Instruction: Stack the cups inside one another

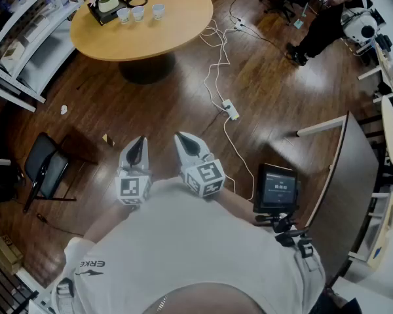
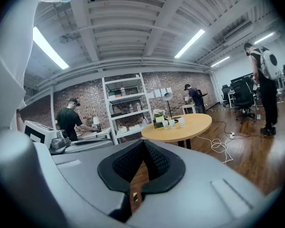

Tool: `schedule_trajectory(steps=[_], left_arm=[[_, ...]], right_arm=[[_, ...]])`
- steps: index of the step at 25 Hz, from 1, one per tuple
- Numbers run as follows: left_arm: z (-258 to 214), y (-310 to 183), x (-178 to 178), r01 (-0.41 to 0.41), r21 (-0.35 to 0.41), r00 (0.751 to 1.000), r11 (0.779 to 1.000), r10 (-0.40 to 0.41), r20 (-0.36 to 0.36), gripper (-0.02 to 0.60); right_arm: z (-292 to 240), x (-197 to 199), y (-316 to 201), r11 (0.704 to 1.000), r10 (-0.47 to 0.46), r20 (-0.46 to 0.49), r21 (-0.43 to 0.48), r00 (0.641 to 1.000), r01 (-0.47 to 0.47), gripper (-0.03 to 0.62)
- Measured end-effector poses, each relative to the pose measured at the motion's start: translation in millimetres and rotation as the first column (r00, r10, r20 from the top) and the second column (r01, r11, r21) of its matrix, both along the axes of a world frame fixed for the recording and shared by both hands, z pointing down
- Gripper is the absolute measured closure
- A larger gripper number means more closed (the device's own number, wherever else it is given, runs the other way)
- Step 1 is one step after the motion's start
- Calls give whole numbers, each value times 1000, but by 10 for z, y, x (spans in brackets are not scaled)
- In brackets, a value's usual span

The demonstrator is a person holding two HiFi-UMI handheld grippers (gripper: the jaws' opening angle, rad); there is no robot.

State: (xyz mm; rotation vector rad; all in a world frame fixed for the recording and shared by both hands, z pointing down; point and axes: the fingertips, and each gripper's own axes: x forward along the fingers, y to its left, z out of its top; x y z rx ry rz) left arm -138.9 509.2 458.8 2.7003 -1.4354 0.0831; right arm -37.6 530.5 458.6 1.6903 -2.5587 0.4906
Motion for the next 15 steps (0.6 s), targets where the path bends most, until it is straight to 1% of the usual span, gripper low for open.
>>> schedule_trajectory(steps=[6, 8, 15], left_arm=[[-25, 70, 278, 13, -12, 1000, 1000, -13, 1, 580], [-26, 90, 360, 21, 1, 1000, 1000, -21, -2, 580], [7, 87, 433, 59, -5, 998, 998, -59, 14, 580]], right_arm=[[-37, 226, 54, 1000, -20, -12, 10, 1000, 20, 580], [-17, 309, 65, 999, -31, -26, 13, 999, 31, 580], [-1, 395, 6, 997, -71, -38, 29, 997, 72, 580]])
